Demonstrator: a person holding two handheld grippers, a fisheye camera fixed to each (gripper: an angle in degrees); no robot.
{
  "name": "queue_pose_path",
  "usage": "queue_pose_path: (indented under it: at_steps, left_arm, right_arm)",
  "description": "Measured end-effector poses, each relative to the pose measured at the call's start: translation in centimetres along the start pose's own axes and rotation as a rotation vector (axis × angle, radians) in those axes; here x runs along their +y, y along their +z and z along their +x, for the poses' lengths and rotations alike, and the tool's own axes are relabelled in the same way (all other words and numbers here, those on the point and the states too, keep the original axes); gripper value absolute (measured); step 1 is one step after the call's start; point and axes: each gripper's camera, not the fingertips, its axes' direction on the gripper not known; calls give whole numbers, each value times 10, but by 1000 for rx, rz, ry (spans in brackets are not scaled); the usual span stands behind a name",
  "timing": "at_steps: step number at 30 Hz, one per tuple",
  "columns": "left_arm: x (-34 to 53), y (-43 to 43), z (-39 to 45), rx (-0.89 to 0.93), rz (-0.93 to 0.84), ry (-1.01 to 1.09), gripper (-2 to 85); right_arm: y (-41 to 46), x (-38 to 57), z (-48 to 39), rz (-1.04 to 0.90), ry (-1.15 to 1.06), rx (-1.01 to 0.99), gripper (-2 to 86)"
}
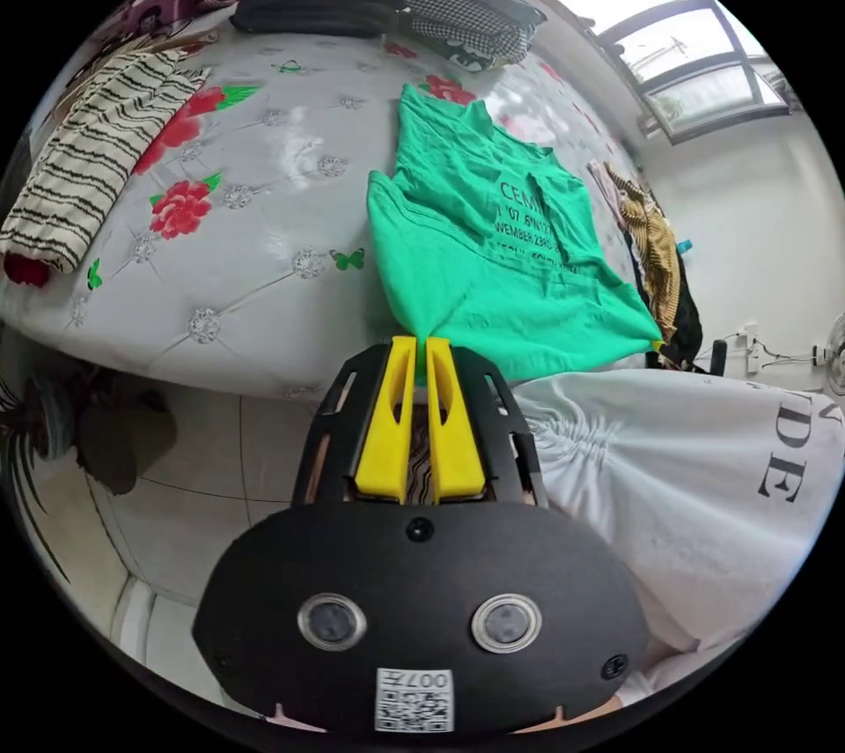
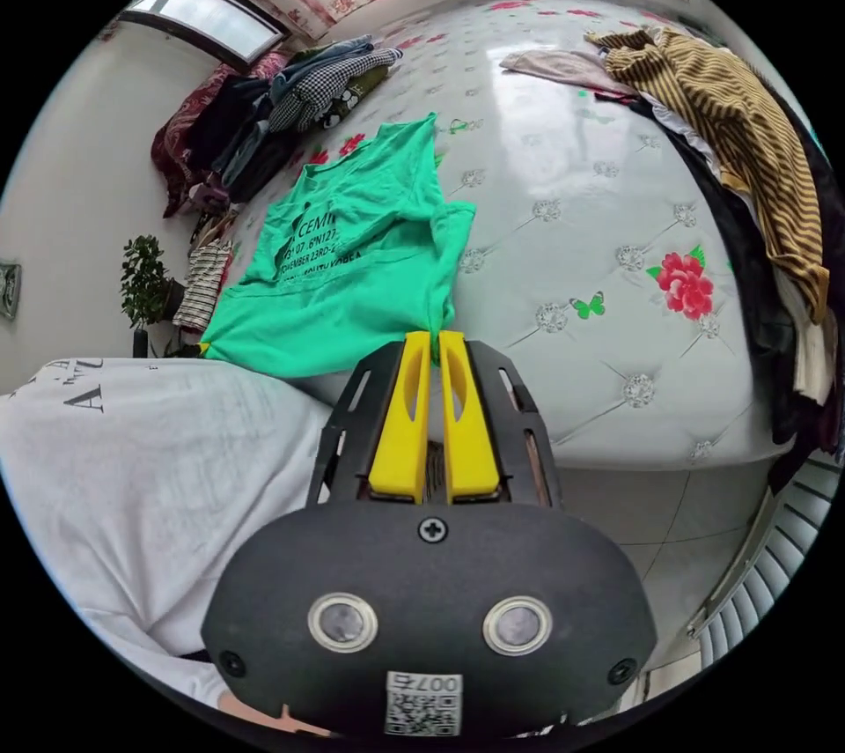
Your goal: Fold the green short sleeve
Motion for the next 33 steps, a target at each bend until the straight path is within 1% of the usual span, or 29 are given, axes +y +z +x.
queue_pose_path:
  at_steps: [4,6,8,10,12,14,16,18,19,20,22,25,28,30,32,33]
  left_arm:
    - [9,-24,-15,94,12,-43,-7]
    - [8,-29,-31,193,32,-130,-7]
    - [-4,-29,-53,356,64,-198,-7]
    - [-25,-29,-65,399,67,-205,-7]
    - [-55,-34,-71,402,86,-181,-5]
    - [-108,-41,-76,387,141,-158,-1]
    - [-152,-41,-81,365,213,-183,7]
    - [-192,-33,-82,319,304,-211,31]
    - [-213,-25,-83,290,351,-247,75]
    - [-226,-16,-84,287,382,-281,106]
    - [-234,-9,-86,272,407,-305,126]
    - [-223,0,-96,185,377,-284,128]
    - [-181,12,-114,123,326,-278,122]
    - [-149,19,-128,143,306,-320,121]
    - [-112,26,-142,213,290,-394,118]
    - [-104,28,-144,226,290,-409,118]
  right_arm:
    - [-25,3,29,26,81,-122,-1]
    - [-29,-3,44,22,136,-200,-2]
    - [-33,-22,59,20,186,-307,-2]
    - [-39,-48,65,34,199,-370,-2]
    - [-47,-83,65,63,190,-415,-1]
    - [-56,-145,57,128,128,-470,-1]
    - [-53,-194,46,183,90,-448,1]
    - [-41,-237,35,240,68,-340,6]
    - [-26,-259,28,248,84,-232,10]
    - [-8,-273,25,211,96,-188,16]
    - [20,-282,23,136,96,-182,24]
    - [52,-258,31,113,115,-194,37]
    - [80,-214,58,91,241,-226,53]
    - [97,-192,78,75,355,-299,64]
    - [114,-174,98,98,480,-411,76]
    - [118,-172,101,105,504,-427,78]
